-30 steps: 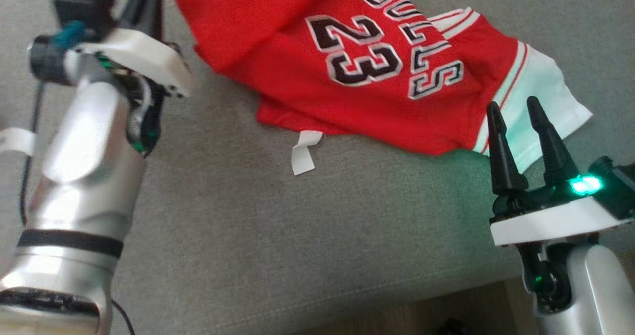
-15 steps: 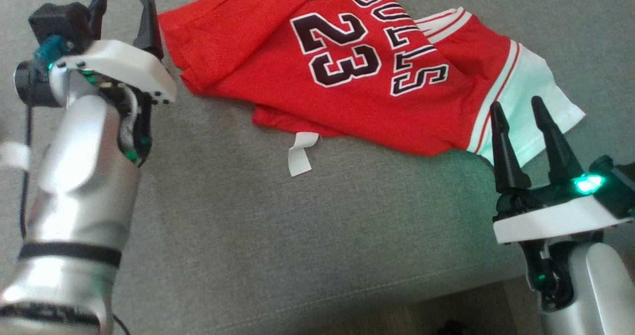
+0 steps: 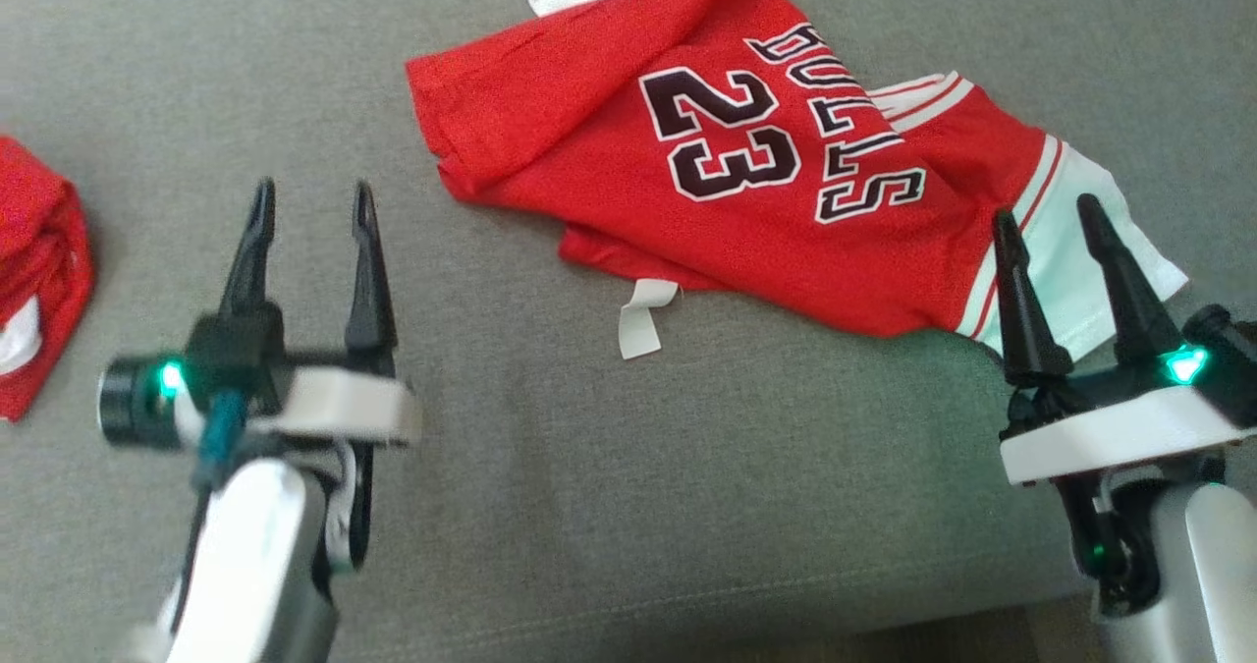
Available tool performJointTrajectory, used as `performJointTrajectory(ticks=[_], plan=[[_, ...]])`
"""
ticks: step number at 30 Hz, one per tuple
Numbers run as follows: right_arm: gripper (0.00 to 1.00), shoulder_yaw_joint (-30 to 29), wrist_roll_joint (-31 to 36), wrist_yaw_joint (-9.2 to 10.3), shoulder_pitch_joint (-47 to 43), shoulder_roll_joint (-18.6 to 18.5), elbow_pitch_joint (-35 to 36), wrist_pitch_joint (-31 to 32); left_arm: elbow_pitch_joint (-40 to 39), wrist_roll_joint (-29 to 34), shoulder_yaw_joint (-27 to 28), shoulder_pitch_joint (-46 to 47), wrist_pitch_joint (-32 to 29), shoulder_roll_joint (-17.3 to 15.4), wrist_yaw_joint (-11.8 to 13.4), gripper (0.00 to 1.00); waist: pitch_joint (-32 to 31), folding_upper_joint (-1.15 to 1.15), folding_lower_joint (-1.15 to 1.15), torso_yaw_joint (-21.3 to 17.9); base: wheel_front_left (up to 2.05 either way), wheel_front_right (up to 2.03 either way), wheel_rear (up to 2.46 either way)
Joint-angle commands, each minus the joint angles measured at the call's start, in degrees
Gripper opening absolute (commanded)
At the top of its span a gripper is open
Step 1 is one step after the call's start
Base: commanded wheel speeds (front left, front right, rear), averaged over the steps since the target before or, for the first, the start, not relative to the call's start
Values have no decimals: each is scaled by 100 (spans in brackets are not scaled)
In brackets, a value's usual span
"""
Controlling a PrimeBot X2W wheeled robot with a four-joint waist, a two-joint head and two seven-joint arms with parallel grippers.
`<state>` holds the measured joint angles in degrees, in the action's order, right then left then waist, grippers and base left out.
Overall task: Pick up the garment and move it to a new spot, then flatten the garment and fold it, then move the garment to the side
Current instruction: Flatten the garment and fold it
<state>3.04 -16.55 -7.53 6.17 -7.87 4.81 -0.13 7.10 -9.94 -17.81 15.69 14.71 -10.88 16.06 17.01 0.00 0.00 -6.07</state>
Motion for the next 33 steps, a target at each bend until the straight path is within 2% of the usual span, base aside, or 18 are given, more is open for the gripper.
performJointTrajectory(ticks=[1, 10, 22, 26, 33], plan=[[100, 103, 38, 4, -55, -83, 172, 20, -233, 38, 189, 16, 28, -152, 48, 100, -66, 0, 0, 48, 0, 0, 0], [100, 102, 55, 4, -177, -59, 194, 137, -641, 114, 81, -645, -22, -182, 258, 100, -179, 0, 0, 167, 0, 0, 0], [100, 102, 54, 4, -204, -72, 244, 206, -721, 165, -34, -672, -66, -221, 291, 100, -196, 0, 0, 195, 0, 0, 0], [100, 59, 53, 4, -202, -67, 294, 224, -702, 222, -324, -429, -209, -188, 55, 100, -103, 0, 0, 247, 0, 0, 0], [100, 173, 22, 4, -96, -46, 294, 240, 63, 201, -1121, 504, -977, 108, -777, 100, 126, 0, 0, 156, 0, 0, 0]])
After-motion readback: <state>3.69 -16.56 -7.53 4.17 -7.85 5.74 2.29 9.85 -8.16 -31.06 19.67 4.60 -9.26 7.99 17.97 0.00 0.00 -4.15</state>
